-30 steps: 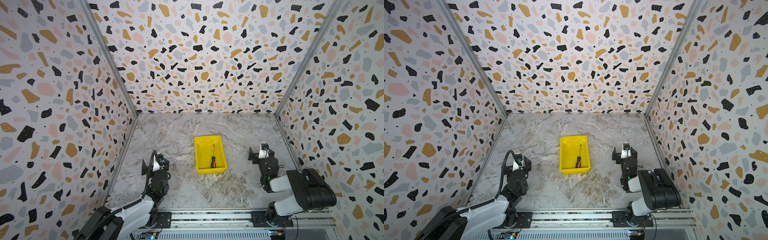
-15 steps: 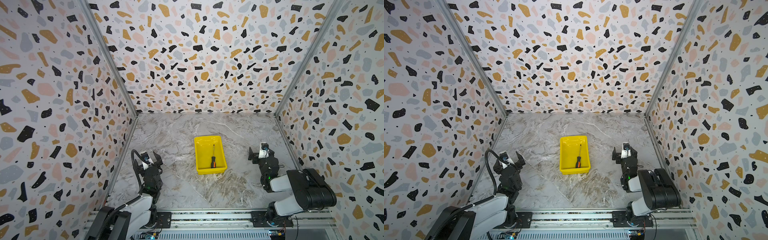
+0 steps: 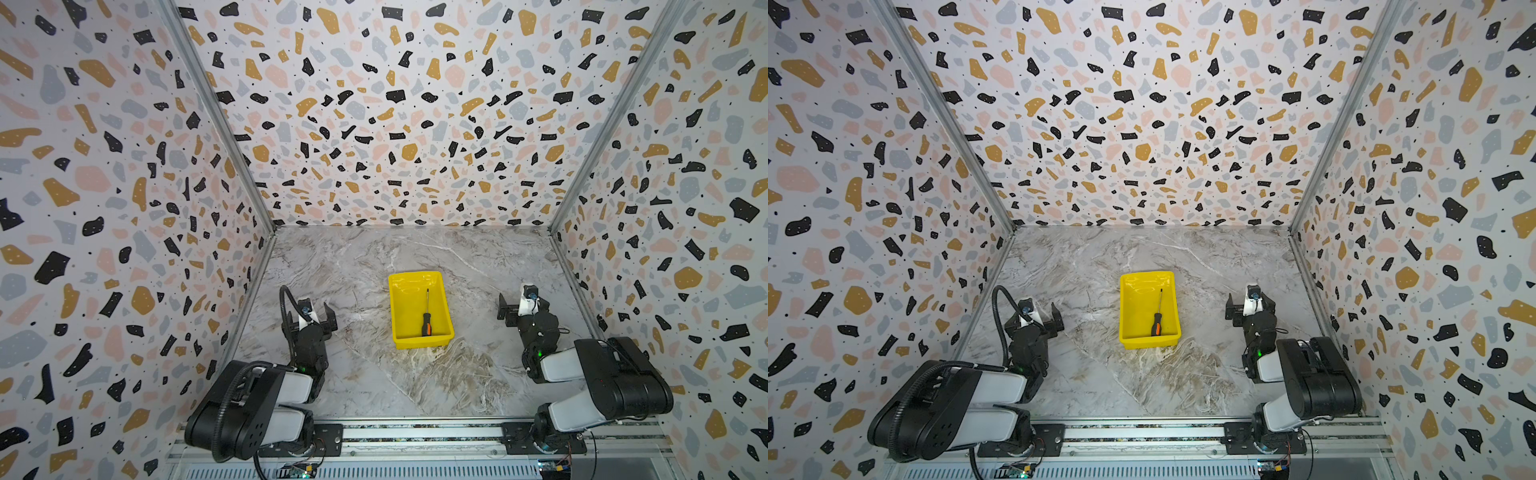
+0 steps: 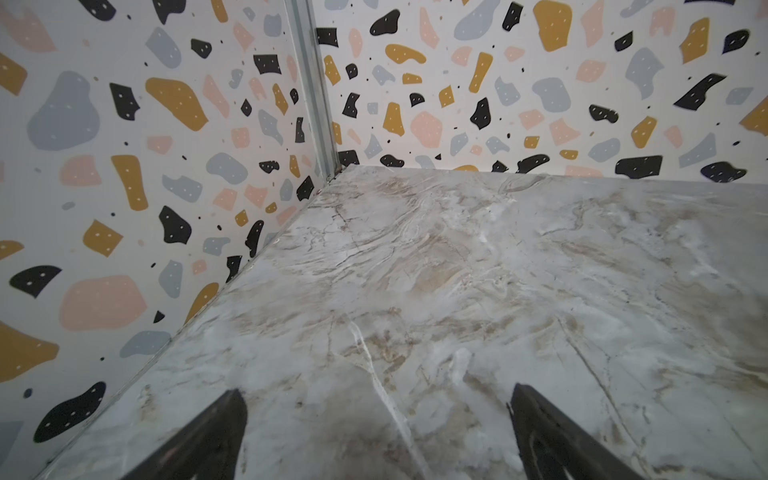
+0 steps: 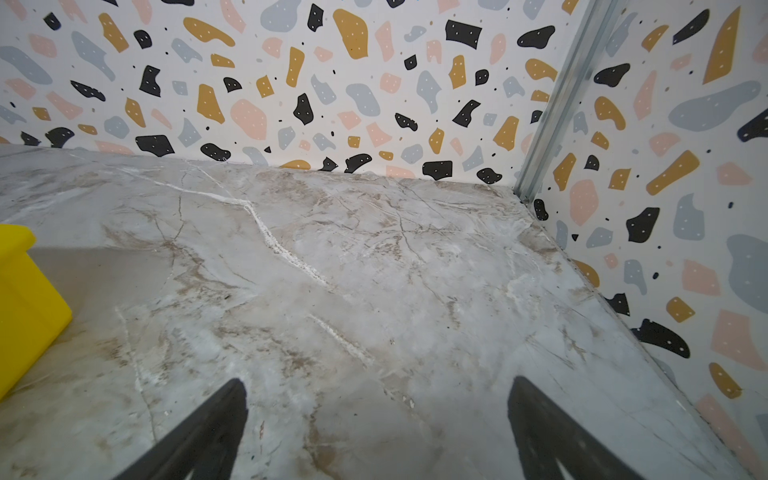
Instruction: Put the screwdriver in the bin
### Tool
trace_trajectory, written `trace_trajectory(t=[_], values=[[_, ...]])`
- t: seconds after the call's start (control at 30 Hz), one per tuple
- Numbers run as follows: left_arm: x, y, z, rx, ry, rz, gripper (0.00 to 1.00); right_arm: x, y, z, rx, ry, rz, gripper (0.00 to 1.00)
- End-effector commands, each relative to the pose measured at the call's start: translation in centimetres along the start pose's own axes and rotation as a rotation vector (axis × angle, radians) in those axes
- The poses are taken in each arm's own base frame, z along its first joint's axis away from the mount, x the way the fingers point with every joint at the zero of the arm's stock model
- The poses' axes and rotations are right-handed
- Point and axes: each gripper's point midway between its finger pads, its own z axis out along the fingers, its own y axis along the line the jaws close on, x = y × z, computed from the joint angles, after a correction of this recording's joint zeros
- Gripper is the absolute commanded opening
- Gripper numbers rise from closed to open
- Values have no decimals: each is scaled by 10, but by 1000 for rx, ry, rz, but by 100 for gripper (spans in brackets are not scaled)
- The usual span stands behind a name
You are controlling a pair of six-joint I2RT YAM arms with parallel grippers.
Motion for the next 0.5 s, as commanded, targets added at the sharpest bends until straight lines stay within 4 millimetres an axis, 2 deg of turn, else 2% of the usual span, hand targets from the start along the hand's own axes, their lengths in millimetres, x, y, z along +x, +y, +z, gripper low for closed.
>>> trace_trajectory(t=[0.0, 0.47], values=[[-23, -4, 2, 17, -81, -37, 100, -7, 2, 4, -21, -12, 10, 99], [-22, -5, 4, 18, -61, -26, 100, -7, 2, 4, -48, -14, 22, 99]])
